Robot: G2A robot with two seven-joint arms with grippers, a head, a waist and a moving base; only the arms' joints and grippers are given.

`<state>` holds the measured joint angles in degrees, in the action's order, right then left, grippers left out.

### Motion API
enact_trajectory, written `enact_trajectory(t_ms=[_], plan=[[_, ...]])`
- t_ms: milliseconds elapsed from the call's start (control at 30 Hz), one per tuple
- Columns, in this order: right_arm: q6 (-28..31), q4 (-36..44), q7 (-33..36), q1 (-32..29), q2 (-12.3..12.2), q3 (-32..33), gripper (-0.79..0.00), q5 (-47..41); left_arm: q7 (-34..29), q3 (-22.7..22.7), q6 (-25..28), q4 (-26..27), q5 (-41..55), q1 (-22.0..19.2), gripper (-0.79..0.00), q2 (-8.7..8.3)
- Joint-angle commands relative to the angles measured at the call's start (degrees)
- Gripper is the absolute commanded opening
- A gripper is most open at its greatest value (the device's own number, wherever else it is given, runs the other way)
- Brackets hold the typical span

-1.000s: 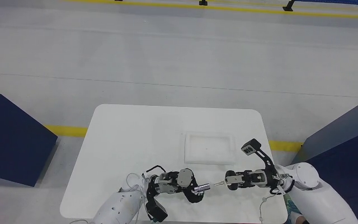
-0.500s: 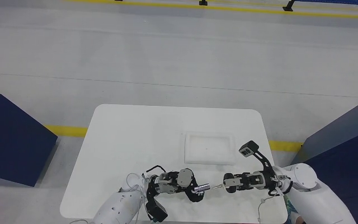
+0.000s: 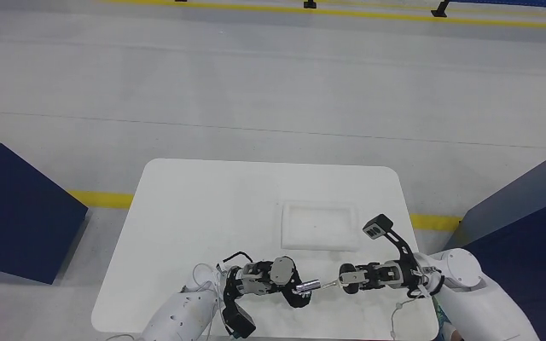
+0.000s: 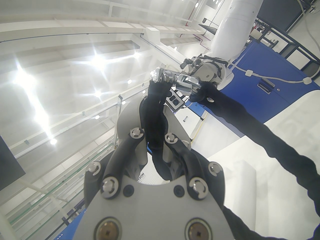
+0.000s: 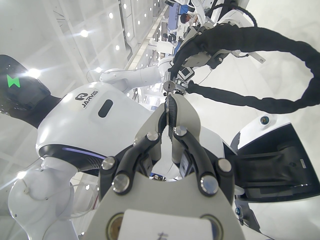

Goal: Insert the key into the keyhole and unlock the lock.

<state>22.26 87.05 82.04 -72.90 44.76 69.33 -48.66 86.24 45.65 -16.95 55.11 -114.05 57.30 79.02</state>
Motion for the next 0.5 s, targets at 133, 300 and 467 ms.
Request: enact_trajectory(t_ms=[133,300,467], plan=[[-0.12,-0.25,0.12,0.14,0.41,0.19,-0.785,0.45,0.00,0.00,0.00,0.00,0.00,0.00,-0.785,0.00],[-0.27,-0.47,0.27,0.25,0.77,0.39,-0.785,0.32,0.00,0.00,0.00,0.00,0.00,0.00,-0.785,0.00],[-0.57,-0.46,0.57,0.32,1.13,0.55,-0.785,0.17,0.00,0.00,0.00,0.00,0.00,0.00,-0.785,0.00]])
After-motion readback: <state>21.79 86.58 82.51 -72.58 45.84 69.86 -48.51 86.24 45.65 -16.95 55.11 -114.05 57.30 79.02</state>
